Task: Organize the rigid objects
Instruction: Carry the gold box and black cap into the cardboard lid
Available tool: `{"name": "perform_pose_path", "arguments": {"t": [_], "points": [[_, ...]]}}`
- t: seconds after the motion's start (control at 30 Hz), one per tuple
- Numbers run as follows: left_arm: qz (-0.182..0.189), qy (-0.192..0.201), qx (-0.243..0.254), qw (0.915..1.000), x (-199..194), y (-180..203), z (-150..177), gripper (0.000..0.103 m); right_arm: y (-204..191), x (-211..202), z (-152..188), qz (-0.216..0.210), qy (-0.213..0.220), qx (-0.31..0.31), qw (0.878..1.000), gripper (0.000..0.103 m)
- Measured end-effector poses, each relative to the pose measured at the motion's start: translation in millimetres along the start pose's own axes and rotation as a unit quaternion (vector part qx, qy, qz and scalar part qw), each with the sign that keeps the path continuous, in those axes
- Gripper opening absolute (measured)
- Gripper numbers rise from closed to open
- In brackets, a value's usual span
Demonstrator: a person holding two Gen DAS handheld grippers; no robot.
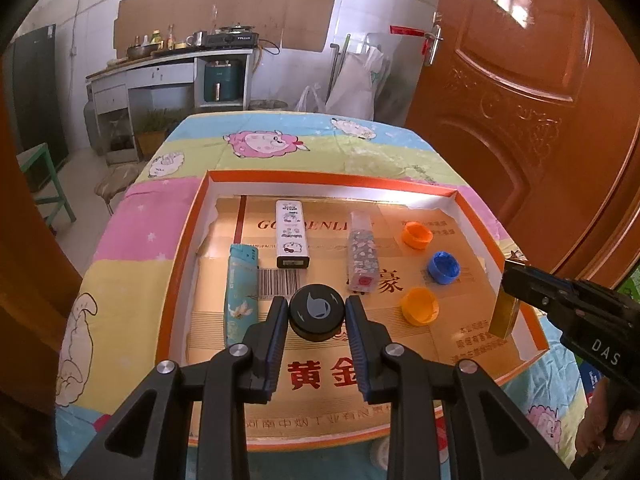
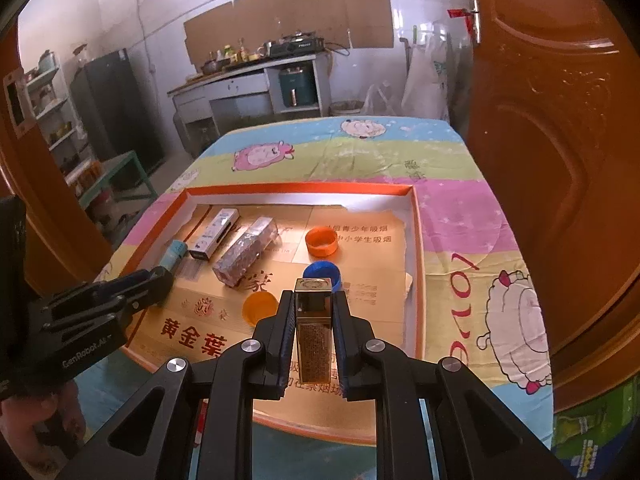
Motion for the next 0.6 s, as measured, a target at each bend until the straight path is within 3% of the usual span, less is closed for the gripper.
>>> {"name": "perform_pose_path", "arguments": {"t": [0.6], "points": [[0.001,-0.021,-0.003,0.9998,27.1,-6.3,2.3,0.030,-4.7,39.7,6.7,-0.010,-0.052,-0.010,0.999,0.018]]}}
Point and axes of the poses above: each gripper's, at about its wrist camera, not at the fingertips, and x roughly the way its jaws point, y to its right, z to its underside, the point moved 4 cm from there along x, roughly the way its jaws point, and after that the axes turned 6 degrees about -x, right-handed, at the moved point
